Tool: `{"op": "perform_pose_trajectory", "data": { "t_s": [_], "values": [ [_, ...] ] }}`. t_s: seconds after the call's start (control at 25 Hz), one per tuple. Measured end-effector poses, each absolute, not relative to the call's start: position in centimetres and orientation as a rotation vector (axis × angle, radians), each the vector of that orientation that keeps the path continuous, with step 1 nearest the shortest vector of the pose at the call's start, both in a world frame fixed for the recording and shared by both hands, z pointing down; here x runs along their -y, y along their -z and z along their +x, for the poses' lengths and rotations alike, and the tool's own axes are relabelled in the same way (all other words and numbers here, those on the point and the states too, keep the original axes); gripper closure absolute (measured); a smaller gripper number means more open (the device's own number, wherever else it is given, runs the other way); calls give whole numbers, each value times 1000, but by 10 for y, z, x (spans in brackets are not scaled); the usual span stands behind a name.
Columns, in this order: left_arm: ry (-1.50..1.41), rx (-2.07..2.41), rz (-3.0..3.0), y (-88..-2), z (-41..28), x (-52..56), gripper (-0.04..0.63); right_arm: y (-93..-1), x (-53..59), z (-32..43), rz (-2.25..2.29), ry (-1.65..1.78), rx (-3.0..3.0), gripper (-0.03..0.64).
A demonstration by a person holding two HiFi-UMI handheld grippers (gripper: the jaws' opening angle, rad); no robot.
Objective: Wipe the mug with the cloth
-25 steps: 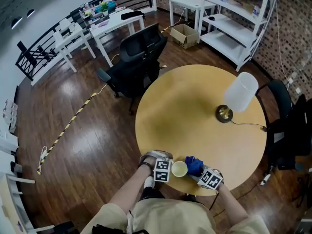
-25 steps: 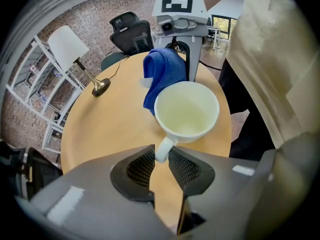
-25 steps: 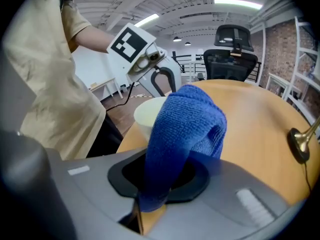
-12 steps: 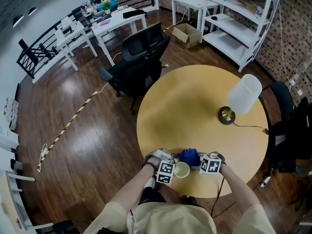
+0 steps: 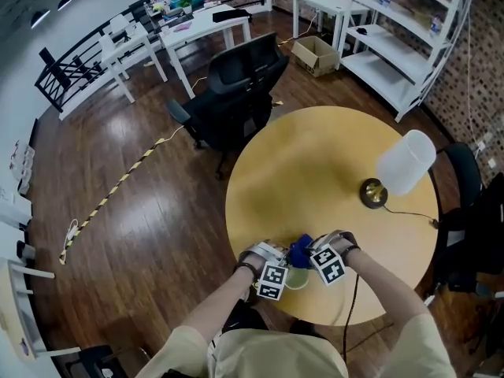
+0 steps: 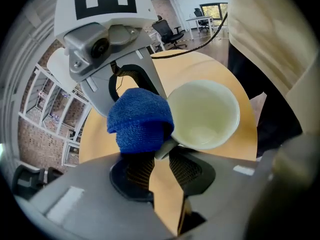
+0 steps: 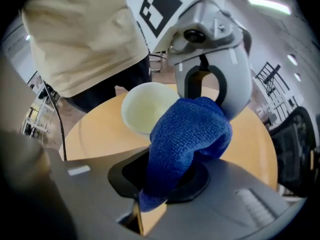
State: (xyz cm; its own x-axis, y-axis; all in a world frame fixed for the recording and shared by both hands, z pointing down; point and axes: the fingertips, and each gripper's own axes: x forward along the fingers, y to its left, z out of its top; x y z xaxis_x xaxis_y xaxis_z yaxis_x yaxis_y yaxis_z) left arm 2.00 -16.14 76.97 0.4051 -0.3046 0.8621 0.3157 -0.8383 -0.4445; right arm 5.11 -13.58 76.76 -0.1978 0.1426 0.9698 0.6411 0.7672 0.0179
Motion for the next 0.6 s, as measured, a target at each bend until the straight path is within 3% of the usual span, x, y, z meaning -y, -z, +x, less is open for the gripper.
{"op": "perform_pose_trajectory", "data": {
  "t_s": [0.6],
  "values": [
    [1598,-312,-2404,-765,-16,162,525,-768,107,74,-260,239,1908,546]
  ]
}}
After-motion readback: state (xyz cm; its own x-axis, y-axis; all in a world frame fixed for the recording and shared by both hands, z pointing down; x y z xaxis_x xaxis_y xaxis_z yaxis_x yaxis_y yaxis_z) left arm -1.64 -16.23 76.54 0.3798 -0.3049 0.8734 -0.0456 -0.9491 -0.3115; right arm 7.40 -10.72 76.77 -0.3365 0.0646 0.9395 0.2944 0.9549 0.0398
